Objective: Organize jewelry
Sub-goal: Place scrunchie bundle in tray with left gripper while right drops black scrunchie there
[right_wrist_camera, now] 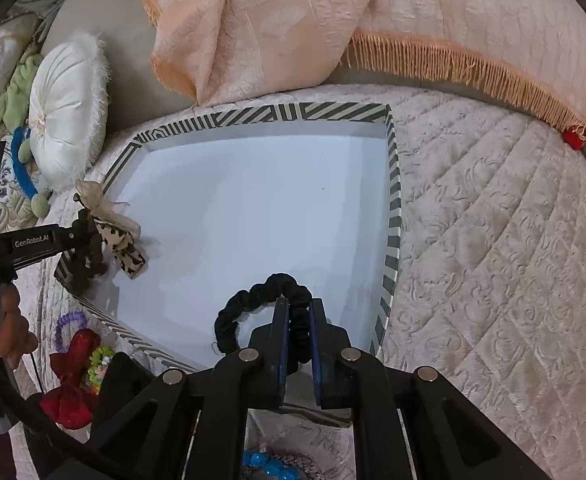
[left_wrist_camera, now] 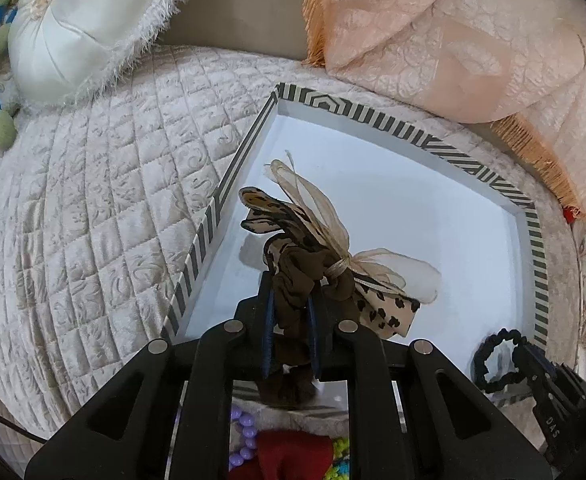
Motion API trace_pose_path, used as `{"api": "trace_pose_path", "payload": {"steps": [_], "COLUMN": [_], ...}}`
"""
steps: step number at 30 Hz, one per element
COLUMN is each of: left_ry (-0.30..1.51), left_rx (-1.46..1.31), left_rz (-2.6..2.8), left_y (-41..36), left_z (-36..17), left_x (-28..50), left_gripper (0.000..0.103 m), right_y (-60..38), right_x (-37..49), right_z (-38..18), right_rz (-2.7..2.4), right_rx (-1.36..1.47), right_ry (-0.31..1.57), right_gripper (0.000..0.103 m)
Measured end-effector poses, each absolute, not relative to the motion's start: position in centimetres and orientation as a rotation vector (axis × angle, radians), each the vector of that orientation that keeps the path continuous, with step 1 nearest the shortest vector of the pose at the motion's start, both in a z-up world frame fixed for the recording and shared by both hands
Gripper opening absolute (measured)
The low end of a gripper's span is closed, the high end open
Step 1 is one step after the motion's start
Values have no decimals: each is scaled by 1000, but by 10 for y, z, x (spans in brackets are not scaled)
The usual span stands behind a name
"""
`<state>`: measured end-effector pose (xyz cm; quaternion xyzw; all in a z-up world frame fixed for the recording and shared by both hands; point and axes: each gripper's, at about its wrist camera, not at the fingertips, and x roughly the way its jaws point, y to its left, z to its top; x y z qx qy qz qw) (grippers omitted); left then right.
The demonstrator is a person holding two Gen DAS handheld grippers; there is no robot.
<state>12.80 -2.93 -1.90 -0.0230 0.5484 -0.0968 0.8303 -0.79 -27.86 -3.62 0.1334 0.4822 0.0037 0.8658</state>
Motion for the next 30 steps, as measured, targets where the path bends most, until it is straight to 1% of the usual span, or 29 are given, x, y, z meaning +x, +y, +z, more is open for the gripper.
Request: {"api": "trace_pose_path", "payload": {"steps": [2, 3, 4, 5, 7, 9, 11, 22, 30], "left_ry": [1176, 1177, 1172, 1167, 1155, 1144, 1124, 1016, 943], "left_rx": [-52, -40, -28, -23, -27, -34, -31, 22, 65], "left_rz": [-197, -193, -190, -189, -199, -216, -219, -185, -180], "left_y": [-29, -29, -30, -30, -30, -28, -26, -14, -7], "left_z": [-22, -22, -22, -21, -17, -10, -3, 31, 47], "left_x": [131, 132, 131, 131, 129, 123, 116, 61, 16], "left_gripper": [19, 21, 27, 36, 42, 45, 53, 55, 55], "right_y": [-279, -279, -279, -278, -275, -274, -272, -254, -244], "right_x": [-9, -9, -11, -12, -15, -20, -24, -59, -88], "right_z": [-35, -34, -32, -32, -28, -21, -16, 14, 26], "right_rz": [-1, 9, 17, 13, 6, 19, 27, 36, 35], "right_rx": [275, 281, 287, 280, 260, 272, 288, 255, 253], "right_ry": [999, 990, 985, 985, 977, 960, 949, 888, 864], "right_gripper": [27, 32, 32, 33, 33, 33, 33, 37, 37]}}
